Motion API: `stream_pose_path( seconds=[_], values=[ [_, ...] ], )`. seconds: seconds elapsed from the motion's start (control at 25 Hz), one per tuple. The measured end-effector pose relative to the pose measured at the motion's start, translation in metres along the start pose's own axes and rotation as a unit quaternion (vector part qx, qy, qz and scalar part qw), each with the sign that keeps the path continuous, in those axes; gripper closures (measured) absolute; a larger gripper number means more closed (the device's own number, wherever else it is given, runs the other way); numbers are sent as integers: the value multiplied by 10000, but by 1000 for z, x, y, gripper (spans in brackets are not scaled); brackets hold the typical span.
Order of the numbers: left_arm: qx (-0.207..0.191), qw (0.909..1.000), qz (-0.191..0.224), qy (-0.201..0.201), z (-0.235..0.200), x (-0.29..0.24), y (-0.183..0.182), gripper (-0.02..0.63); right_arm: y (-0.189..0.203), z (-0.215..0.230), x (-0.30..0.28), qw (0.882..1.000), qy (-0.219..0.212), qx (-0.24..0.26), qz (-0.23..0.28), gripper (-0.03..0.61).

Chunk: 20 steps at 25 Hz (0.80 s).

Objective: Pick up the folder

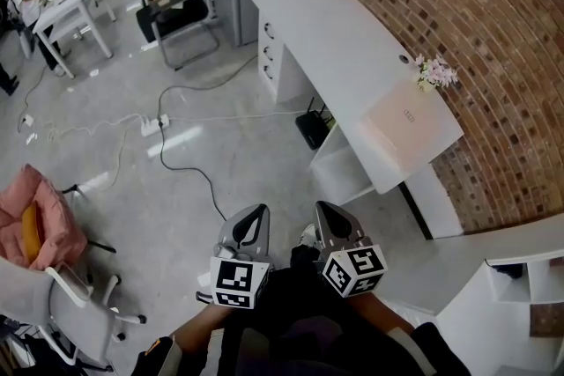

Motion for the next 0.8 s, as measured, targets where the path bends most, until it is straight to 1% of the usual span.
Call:
stream_pose_path(
  seconds=[0.16, 0.44, 0.6, 0.8],
  values=[
    [67, 9998, -88, 139, 6, -21, -1, 617, -6, 22, -1, 9997, 226, -63, -37, 577],
    [17, 9984, -256, 507, 32, -85, -4, 617, -19, 87, -16, 9977, 636, -251, -4, 577],
    [39, 9967, -413, 691, 47, -126, -1, 617, -22, 129, -25, 9955, 878, -359, -17, 577],
    [-91, 9946, -472, 920, 68, -189, -10, 617, -33, 192, -36, 9911, 1214, -530, 99, 577]
  ],
)
Point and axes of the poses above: the fingertips, and each gripper's own axes: x backward along the fingers, z to its right, y out of its underside, the point moved 2 cm from there along x, backward along the fingers, and after that the axes turned 8 degrees about z, right-handed, at the moved point
